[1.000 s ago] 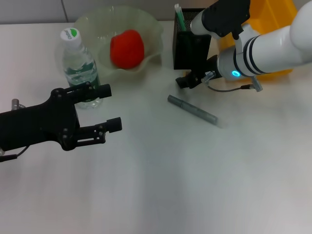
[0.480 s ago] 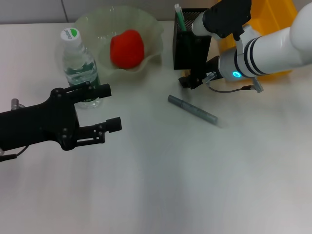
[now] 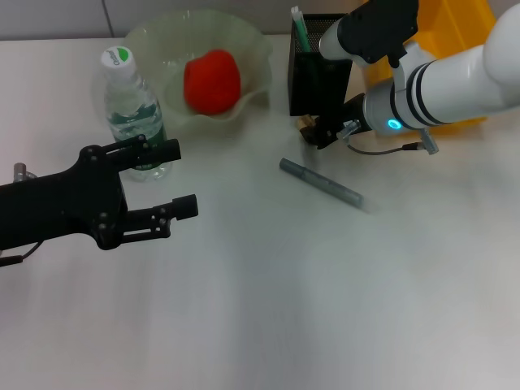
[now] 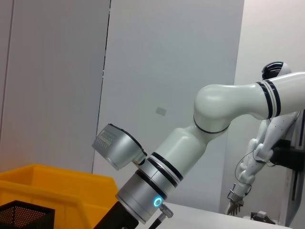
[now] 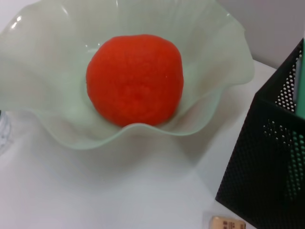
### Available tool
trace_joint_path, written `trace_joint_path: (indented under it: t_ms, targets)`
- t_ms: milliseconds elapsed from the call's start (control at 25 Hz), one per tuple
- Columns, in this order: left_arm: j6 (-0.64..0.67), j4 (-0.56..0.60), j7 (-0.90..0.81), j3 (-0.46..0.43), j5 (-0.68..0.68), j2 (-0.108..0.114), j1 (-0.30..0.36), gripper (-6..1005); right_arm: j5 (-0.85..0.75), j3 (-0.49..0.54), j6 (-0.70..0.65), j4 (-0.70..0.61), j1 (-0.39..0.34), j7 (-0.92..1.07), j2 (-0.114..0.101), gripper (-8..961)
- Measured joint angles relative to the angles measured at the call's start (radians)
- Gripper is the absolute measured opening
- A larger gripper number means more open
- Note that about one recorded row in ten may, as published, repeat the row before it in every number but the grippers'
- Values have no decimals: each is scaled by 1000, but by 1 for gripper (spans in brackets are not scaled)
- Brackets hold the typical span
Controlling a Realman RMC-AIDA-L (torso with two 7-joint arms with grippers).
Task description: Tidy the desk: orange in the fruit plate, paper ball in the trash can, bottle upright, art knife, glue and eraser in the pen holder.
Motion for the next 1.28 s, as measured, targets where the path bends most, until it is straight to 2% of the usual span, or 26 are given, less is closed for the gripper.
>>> trace_joint_path:
  t_ms: [320, 760, 1280]
  targets:
    - [4, 0, 1, 0, 0, 2, 2, 797, 0, 2, -12, -7, -3, 0, 0, 251]
    - [5, 0, 11, 0, -1, 2, 6, 797, -4, 13, -131, -152, -68, 1, -11, 240]
    - [6, 0, 13, -14, 0, 4, 11, 797, -64, 167, -448, -420, -154, 1, -14, 236]
